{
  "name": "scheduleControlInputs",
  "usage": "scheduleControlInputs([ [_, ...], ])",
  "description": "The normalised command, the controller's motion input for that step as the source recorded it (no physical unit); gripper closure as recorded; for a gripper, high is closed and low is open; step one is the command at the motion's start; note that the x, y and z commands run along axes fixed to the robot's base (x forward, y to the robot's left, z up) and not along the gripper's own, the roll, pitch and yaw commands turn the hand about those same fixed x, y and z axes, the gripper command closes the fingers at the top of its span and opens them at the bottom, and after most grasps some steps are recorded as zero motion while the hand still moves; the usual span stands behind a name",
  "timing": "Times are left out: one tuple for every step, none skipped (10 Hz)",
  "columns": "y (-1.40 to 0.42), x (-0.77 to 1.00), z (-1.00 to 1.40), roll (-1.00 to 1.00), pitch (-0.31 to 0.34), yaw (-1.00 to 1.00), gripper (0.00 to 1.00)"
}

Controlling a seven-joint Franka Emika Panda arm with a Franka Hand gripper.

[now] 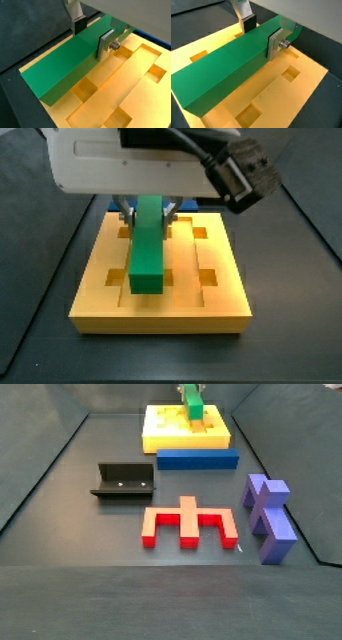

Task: Pick up the green object. Move up. Move to above the board. Insert the green object.
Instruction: Insert the green object.

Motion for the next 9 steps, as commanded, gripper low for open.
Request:
scheduleControlInputs([
  [0.00, -0.20, -0.35, 0.05, -0.181, 0.00, 1.00],
  [0.09, -0.22, -0.39, 0.00, -0.193, 0.00, 1.00],
  [0.10, -0.26, -0.31, 0.00, -0.204, 0.00, 1.00],
  [0.00, -0.23, -0.17, 0.02, -0.193, 0.00, 1.00],
  [0.00, -0.11, -0.12, 0.07, -0.151, 0.00, 1.00],
  [-0.01, -0.02, -0.17, 0.12, -0.126, 0.00, 1.00],
  [0.00, 0.00, -0.34, 0.22, -0.083, 0.00, 1.00],
  [0.00, 0.12, -0.43, 0.21, -0.013, 0.00, 1.00],
  [-0.03, 0.04, -0.47, 0.13, -0.027, 0.00, 1.00],
])
